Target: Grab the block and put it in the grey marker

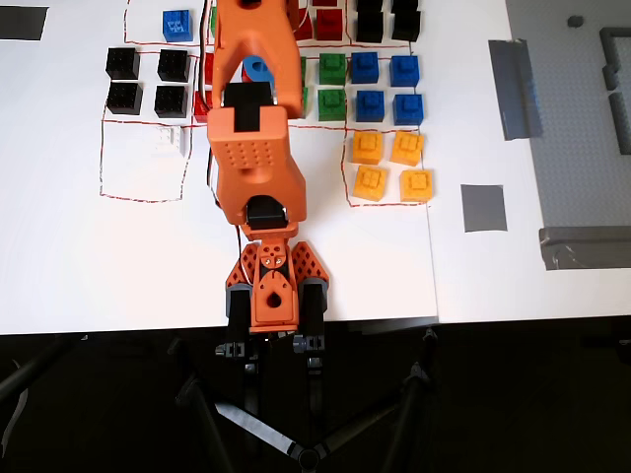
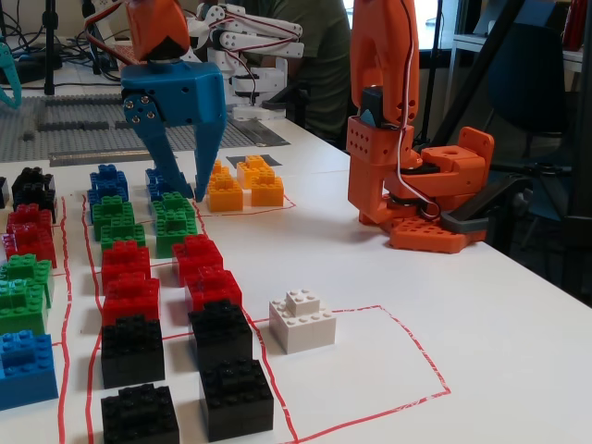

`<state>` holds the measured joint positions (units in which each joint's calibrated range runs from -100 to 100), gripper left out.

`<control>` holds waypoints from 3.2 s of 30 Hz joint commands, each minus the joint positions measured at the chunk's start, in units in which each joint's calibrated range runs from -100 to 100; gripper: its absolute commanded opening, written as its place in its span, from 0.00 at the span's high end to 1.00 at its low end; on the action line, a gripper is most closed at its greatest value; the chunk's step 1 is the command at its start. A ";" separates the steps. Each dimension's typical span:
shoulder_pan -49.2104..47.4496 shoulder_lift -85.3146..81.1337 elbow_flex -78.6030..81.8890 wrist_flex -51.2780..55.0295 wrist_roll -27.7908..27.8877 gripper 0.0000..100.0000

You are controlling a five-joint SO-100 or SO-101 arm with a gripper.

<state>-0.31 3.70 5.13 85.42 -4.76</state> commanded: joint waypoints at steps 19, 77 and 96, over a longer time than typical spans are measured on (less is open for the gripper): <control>1.31 -7.24 -1.54 2.66 2.10 1.00; 64.70 -11.47 -5.35 8.95 36.83 0.79; 66.87 -4.82 0.73 7.56 37.51 0.73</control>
<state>64.71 0.91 8.36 93.99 32.11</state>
